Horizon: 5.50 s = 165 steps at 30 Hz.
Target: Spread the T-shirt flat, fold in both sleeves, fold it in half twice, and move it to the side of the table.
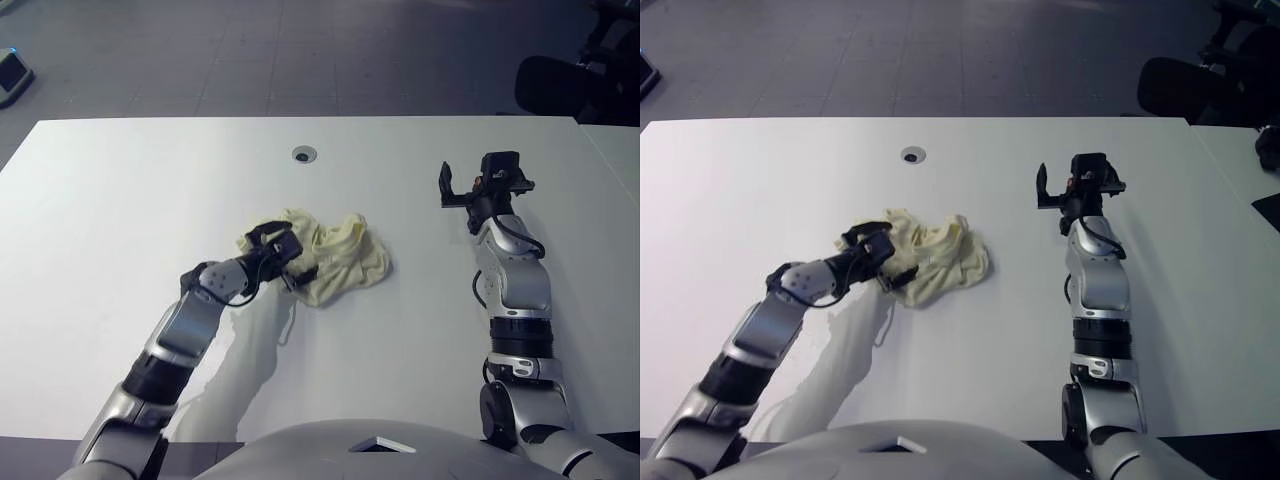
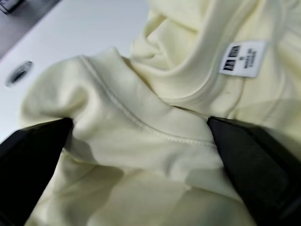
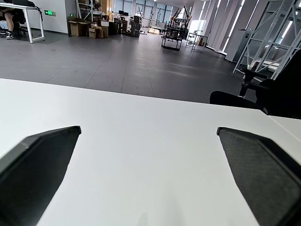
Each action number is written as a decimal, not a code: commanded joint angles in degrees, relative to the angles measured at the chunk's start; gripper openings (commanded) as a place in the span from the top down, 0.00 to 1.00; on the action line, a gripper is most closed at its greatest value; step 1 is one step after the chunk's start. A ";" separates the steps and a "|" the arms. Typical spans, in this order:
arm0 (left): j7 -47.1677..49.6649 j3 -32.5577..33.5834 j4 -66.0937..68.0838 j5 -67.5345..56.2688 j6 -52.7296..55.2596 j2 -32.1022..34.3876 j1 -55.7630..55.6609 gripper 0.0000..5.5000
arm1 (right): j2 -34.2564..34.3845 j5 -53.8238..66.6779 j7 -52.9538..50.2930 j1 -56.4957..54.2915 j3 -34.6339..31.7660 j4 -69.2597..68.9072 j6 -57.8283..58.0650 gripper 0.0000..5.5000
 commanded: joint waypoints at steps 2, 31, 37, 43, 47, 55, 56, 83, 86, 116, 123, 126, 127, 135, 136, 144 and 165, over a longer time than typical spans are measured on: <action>-1.55 3.74 -8.99 -2.69 10.12 3.25 4.38 0.02 | -0.86 -0.11 0.11 2.18 -0.84 -3.14 1.54 0.02; -52.96 -7.09 56.88 -7.82 -18.01 3.44 -48.96 0.15 | 0.24 -0.63 -1.96 5.66 -1.88 -9.47 5.61 0.02; -55.59 -6.58 58.94 -7.02 -20.54 2.62 -49.20 0.32 | 0.65 -0.83 -2.19 5.92 -1.45 -9.88 5.99 0.02; -56.26 -7.91 57.59 -6.86 -21.20 3.28 -47.73 0.54 | 0.72 -0.89 -2.32 5.81 -1.19 -9.83 6.13 0.02; -56.02 -8.60 58.34 -5.10 -22.67 3.01 -47.44 0.65 | 0.72 -0.92 -2.40 5.71 -1.21 -10.01 6.28 0.02; -56.29 -8.95 57.76 -6.02 -22.69 3.46 -47.69 0.90 | 0.73 -0.96 -2.27 5.99 -1.06 -9.79 5.92 0.02; -56.29 -8.93 57.35 -6.73 -22.26 3.65 -47.96 0.94 | 0.64 -0.93 -2.10 6.03 -0.96 -9.82 5.98 0.02; -56.29 -3.63 25.76 -21.27 -12.88 20.62 -48.79 1.00 | -30.81 -2.54 54.95 0.17 26.01 -17.55 -5.59 0.02; -56.30 -3.87 24.83 -21.86 -13.00 21.36 -48.86 1.00 | -30.25 -5.09 55.30 -1.00 28.38 -15.94 -8.26 0.02; -56.28 -3.89 21.15 -22.82 -12.17 22.82 -47.71 1.00 | -27.24 -7.77 59.66 -2.11 31.11 -15.98 -14.54 0.88; -54.96 -2.47 28.92 -19.33 -14.47 20.14 -50.34 1.00 | -27.45 -5.00 62.39 -11.65 26.87 -5.34 -15.53 1.00; -51.53 -1.86 37.18 -15.52 -17.57 17.15 -53.33 1.00 | -26.39 -5.07 61.76 -19.21 25.18 4.70 -16.98 1.00; -49.66 -1.61 40.27 -14.15 -18.58 15.89 -54.57 1.00 | -25.71 -5.16 61.38 -22.18 24.78 8.58 -17.43 1.00; -20.94 -0.54 74.43 -0.56 -27.53 3.32 -72.54 1.00 | -17.14 -13.29 49.96 -51.00 25.90 50.74 -28.05 1.00; -16.08 -1.02 78.57 1.44 -28.67 2.16 -74.79 1.00 | -16.03 -14.59 47.19 -53.93 26.09 55.49 -29.00 1.00; 14.37 -1.06 95.97 10.90 -31.01 -4.28 -85.86 1.00 | -10.84 -23.42 20.50 -67.15 27.12 74.35 -29.57 1.00; 35.84 1.85 97.80 20.49 -36.56 -5.56 -89.71 1.00 | -11.42 -36.40 -9.22 -72.74 29.18 76.94 -33.90 1.00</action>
